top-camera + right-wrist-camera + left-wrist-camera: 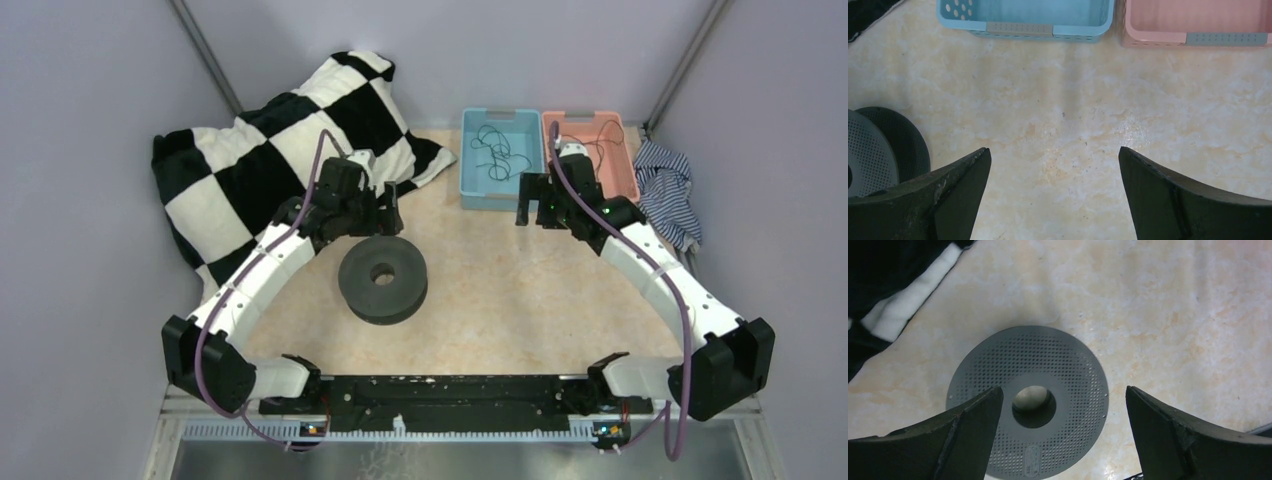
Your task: Wrap the cables
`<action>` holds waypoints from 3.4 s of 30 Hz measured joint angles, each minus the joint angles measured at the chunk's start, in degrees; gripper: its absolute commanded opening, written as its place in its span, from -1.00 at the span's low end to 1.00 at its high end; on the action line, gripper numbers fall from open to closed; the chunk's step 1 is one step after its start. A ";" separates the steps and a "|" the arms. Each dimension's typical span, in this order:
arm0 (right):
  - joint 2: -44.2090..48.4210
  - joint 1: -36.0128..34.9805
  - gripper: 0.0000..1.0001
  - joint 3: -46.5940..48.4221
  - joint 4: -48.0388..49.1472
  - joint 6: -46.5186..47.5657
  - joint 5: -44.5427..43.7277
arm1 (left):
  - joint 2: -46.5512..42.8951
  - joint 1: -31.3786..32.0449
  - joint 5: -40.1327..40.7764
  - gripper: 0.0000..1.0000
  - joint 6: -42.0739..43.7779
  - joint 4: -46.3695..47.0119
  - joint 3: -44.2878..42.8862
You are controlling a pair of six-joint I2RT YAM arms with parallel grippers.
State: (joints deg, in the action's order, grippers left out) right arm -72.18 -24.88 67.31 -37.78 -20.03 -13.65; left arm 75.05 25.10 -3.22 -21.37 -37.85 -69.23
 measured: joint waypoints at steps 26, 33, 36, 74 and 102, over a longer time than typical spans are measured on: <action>1.33 0.00 0.97 -2.91 3.50 -1.11 4.00 | -12.48 -35.15 -28.92 0.97 -9.79 -0.50 28.87; 1.33 0.00 0.97 -3.30 3.93 -2.08 5.57 | -11.98 -35.19 -43.06 0.97 -13.46 12.85 40.85; 1.33 0.00 0.97 -3.30 4.00 -2.19 6.10 | -14.10 -35.19 -48.00 0.97 -15.41 17.77 43.15; 7.54 0.00 0.97 -4.44 5.60 -4.63 7.08 | -5.75 -30.91 -54.34 0.69 -43.32 81.40 65.77; 7.04 0.00 0.97 -4.42 5.14 -4.66 7.06 | 7.89 -29.70 -50.86 0.07 -46.29 91.60 63.10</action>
State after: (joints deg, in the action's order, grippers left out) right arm -65.14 -24.88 62.89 -32.64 -24.69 -6.59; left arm 82.94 -4.60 -54.08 -67.66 53.76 -6.13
